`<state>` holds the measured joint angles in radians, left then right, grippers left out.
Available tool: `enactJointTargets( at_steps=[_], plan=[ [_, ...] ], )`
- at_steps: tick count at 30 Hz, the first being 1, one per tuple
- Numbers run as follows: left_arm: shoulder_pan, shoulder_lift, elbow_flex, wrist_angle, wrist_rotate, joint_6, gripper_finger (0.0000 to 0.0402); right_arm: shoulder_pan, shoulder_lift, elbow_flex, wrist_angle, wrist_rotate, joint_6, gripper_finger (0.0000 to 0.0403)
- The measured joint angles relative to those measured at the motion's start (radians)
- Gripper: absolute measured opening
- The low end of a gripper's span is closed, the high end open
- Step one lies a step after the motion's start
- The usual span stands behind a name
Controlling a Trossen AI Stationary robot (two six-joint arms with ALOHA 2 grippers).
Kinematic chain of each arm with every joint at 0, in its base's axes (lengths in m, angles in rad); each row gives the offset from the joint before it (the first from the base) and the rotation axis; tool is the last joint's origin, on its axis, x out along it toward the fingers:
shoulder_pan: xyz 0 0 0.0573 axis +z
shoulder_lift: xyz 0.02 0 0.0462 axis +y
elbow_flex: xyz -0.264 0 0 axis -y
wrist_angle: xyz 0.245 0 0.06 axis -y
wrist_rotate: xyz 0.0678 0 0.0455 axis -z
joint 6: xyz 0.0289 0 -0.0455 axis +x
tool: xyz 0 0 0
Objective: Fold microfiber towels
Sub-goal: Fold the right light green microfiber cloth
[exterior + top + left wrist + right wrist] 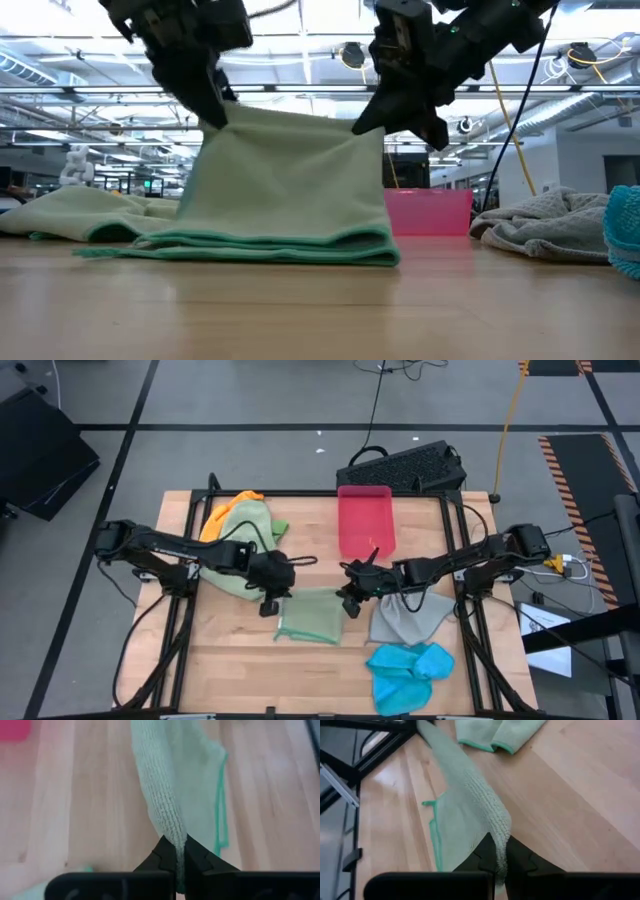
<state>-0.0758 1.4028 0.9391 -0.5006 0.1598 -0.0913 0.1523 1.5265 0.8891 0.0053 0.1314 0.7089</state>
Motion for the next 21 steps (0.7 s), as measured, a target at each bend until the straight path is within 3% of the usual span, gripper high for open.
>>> enactJointTargets(
  at_steps=[12, 21],
  plan=[
    [-0.190, 0.021, 0.000, 0.012, -0.282, -0.027, 0.0007, 0.124, 0.011, -0.001, -0.021, 0.171, -0.075, 0.0005],
    [-0.295, 0.093, 0.001, 0.034, -0.378, -0.075, 0.0007, 0.151, 0.010, -0.001, -0.011, 0.178, -0.152, 0.0004]
  ],
)
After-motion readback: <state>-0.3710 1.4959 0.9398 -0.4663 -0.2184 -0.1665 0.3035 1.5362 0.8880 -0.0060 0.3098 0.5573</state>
